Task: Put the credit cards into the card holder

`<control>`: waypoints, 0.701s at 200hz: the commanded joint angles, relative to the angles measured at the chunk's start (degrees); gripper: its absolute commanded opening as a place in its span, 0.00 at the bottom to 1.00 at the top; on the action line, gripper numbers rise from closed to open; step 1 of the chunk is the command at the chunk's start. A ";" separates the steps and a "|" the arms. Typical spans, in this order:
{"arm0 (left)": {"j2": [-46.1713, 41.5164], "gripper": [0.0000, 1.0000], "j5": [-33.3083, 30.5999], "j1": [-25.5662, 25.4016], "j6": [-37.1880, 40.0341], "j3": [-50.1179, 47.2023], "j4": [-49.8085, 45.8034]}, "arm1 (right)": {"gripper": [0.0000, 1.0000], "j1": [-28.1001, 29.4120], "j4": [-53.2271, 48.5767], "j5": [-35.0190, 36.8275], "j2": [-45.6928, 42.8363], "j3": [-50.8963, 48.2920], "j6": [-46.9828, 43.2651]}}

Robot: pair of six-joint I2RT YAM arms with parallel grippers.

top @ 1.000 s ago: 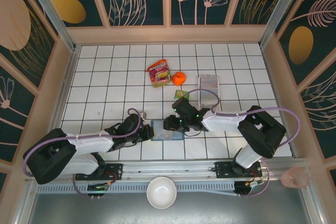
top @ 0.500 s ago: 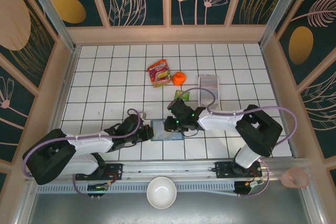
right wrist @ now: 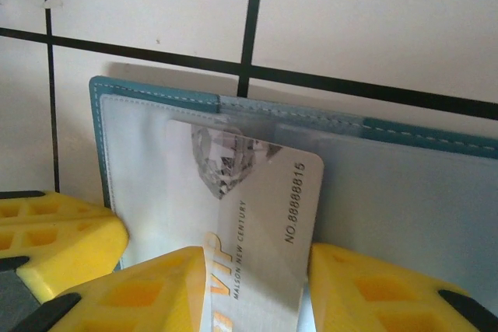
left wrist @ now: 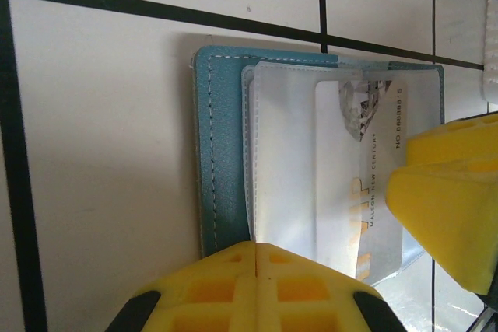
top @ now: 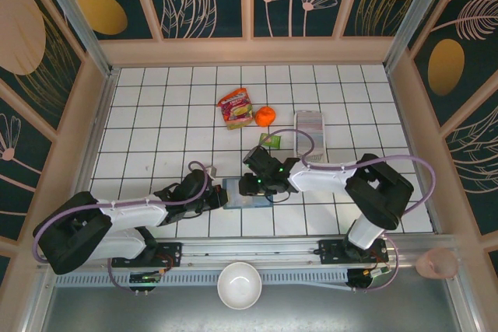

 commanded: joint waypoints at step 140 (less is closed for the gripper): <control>-0.38 0.04 -0.34 -0.19 -0.06 -1.16 -0.94 | 0.16 2.90 -1.07 0.50 2.46 4.05 -0.97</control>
